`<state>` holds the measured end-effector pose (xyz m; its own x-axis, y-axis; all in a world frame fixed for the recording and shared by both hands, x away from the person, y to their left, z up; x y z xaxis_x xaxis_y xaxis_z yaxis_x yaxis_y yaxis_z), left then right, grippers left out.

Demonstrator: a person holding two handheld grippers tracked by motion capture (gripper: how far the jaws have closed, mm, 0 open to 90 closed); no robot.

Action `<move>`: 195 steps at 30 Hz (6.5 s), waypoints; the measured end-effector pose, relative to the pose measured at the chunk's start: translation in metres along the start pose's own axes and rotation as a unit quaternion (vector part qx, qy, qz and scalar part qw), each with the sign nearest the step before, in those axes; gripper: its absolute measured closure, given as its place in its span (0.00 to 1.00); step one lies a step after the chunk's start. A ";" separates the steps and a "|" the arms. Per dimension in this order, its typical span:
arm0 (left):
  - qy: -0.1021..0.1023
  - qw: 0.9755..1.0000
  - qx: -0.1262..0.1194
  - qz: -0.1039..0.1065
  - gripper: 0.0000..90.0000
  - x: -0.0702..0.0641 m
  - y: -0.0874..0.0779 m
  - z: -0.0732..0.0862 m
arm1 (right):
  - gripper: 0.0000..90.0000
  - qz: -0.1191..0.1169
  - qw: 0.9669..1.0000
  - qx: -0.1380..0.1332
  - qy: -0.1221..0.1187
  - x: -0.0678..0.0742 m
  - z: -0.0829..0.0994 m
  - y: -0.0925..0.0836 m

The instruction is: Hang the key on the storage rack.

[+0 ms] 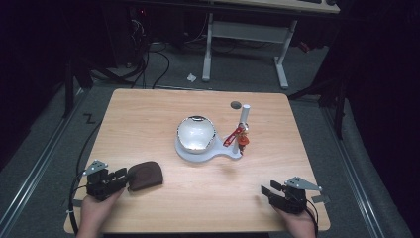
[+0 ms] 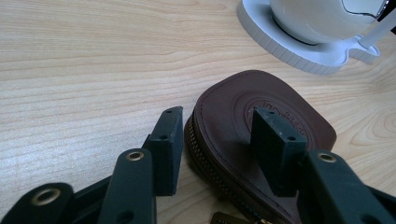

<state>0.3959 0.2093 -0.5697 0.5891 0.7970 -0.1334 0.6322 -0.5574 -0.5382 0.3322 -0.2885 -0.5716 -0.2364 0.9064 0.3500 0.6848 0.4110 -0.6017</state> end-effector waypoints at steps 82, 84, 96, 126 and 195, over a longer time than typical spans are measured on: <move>0.076 0.989 -0.123 -0.028 0.97 -0.054 -0.038 -0.042 | 0.55 -0.002 1.000 -0.006 0.000 -0.003 -0.002 -0.002; 0.079 0.989 -0.124 -0.031 0.97 -0.056 -0.038 -0.043 | 0.55 -0.003 1.000 -0.007 -0.002 -0.003 -0.003 -0.002; 0.087 0.989 -0.117 -0.032 0.97 -0.067 -0.032 -0.059 | 0.55 -0.011 1.000 -0.006 -0.005 -0.002 -0.003 -0.003; 0.113 0.985 -0.126 -0.037 0.97 -0.087 0.003 -0.135 | 0.55 -0.020 1.000 -0.010 -0.004 -0.003 -0.005 -0.006; 0.096 0.989 -0.060 -0.090 0.91 -0.084 0.106 -0.172 | 0.56 -0.026 1.000 -0.012 -0.003 -0.005 -0.005 -0.007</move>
<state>0.5000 0.0428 -0.4726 0.5393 0.8330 0.1232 0.7842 -0.4435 -0.4341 0.3324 -0.2964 -0.5653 -0.2763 0.8840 0.3771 0.6872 0.4560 -0.5655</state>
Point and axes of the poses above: each handheld gripper's, and its own axes: y roughly forward along the jaws, z roughly out of its underside, x roughly to its left, the point moved 8 cm from there along y, roughly forward along the jaws, and after that the axes turned 14 degrees about y, right-handed, at the moved point
